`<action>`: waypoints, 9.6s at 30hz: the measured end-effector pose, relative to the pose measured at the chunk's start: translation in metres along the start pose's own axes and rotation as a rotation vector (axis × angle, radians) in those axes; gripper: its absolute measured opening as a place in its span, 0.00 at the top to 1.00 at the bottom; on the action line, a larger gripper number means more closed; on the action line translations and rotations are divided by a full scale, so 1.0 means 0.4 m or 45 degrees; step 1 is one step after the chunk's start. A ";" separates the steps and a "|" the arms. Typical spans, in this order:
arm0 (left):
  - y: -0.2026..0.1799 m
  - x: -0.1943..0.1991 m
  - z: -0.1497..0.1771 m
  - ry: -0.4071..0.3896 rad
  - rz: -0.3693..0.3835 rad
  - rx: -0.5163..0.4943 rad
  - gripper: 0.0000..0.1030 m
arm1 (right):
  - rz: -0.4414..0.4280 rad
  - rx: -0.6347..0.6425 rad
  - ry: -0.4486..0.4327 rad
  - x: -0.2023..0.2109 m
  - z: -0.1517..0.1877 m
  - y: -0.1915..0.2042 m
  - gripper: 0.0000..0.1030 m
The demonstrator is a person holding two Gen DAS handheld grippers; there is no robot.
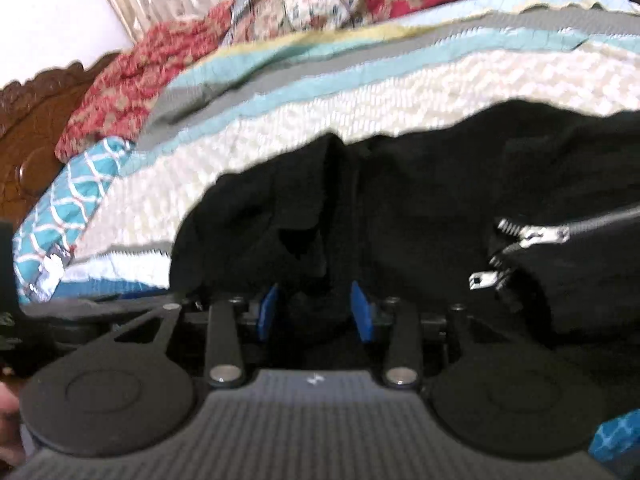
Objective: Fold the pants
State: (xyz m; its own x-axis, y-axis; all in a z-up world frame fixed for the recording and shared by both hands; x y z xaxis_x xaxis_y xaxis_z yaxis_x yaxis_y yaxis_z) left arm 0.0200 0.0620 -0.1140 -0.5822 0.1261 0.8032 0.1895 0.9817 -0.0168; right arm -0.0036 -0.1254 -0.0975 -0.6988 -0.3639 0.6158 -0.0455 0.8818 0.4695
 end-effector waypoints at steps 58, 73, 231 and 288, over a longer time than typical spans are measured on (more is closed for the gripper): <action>-0.030 -0.101 -0.066 0.054 -0.010 0.048 0.22 | -0.573 0.056 0.032 0.098 0.094 -0.204 0.36; -0.024 -0.103 -0.066 0.033 -0.003 0.040 0.21 | -0.526 0.043 0.032 0.102 0.095 -0.183 0.36; -0.806 0.014 -0.221 0.259 0.631 -0.512 0.88 | 0.228 0.073 -0.454 0.373 0.068 -0.188 0.81; 0.154 -0.073 -0.037 0.173 0.570 0.393 0.03 | -0.192 -0.431 0.037 0.133 0.038 -0.097 0.25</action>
State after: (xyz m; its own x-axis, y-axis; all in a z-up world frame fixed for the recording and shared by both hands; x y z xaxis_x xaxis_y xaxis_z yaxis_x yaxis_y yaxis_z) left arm 0.0606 0.1167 -0.1297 -0.3869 0.5411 0.7467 0.1430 0.8352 -0.5311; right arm -0.0498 -0.1744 -0.0927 -0.6816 -0.4949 0.5390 0.0959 0.6698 0.7363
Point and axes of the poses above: each gripper's, at about its wrist camera, not at the fingertips, and x roughly against the way its jaws point, y to its left, z to its underside, the point moved 5 cm from there along -x, roughly the way its jaws point, and after that the axes turned 2 degrees about -x, right-handed, at the moved point
